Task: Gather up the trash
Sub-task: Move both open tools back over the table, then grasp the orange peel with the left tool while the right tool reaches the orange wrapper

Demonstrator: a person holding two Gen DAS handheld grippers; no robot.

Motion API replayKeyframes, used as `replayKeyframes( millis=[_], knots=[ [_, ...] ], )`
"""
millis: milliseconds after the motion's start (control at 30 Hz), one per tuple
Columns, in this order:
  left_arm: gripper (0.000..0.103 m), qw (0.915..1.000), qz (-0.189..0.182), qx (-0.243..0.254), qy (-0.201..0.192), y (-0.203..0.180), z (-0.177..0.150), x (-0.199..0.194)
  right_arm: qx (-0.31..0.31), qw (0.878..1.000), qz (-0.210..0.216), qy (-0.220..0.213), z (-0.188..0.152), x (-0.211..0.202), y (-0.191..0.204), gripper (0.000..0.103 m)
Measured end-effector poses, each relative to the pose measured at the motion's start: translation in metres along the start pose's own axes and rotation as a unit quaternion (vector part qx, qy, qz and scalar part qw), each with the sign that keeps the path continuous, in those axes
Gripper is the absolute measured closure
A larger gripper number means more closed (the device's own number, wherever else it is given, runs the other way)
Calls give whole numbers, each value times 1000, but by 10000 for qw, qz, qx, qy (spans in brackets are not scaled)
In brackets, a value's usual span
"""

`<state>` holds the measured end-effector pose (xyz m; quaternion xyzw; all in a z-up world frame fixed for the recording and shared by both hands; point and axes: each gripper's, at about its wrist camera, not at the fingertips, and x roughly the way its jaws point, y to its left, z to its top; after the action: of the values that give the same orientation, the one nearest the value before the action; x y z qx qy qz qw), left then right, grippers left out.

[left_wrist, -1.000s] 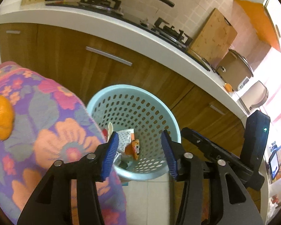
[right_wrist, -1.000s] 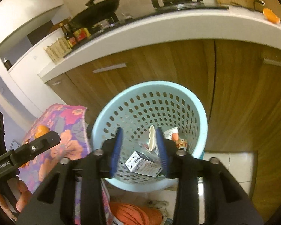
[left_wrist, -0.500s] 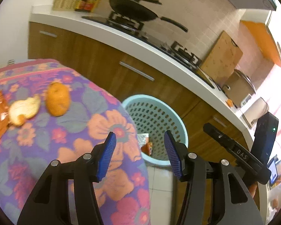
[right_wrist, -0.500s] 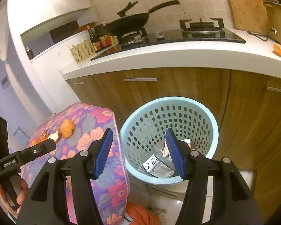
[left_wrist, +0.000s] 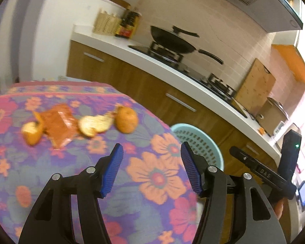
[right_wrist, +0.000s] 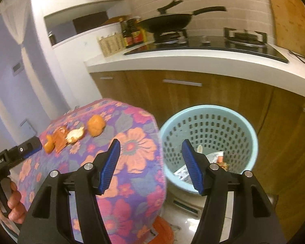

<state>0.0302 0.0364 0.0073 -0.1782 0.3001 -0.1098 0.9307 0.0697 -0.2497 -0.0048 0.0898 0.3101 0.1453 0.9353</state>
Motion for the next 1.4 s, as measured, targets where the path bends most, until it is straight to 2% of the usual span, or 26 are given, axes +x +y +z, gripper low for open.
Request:
replayKeyframes(
  millis=[233, 567, 767, 833, 900, 1067, 1167, 1400],
  knots=[
    [39, 9986, 428, -212, -244, 44, -5, -29, -467, 9986, 165, 202, -9, 23, 54, 40],
    [36, 9917, 989, -766, -281, 109, -16, -52, -797, 9936, 611, 514, -34, 70, 121, 33],
    [36, 9865, 1186, -1089, -299, 143, -20, -58, -1305, 9897, 441, 396, -43, 85, 157, 33],
    [36, 9854, 1182, -1189, -282, 150, -17, -56, -1353, 9894, 447, 275, -40, 83, 160, 33],
    [36, 9852, 1161, -1253, -166, 157, -10, -48, -1363, 9892, 418, 341, -40, 87, 161, 33],
    [36, 9872, 1270, -948, 164, 156, 7, -20, -1188, 9906, 513, 450, -38, 90, 153, 33],
    [36, 9863, 1341, -818, 508, 155, 14, 2, -1179, 9899, 544, 564, -38, 94, 152, 33],
    [36, 9821, 1554, -757, 752, 167, 20, 31, -1354, 9861, 640, 716, -34, 98, 162, 33]
  ],
)
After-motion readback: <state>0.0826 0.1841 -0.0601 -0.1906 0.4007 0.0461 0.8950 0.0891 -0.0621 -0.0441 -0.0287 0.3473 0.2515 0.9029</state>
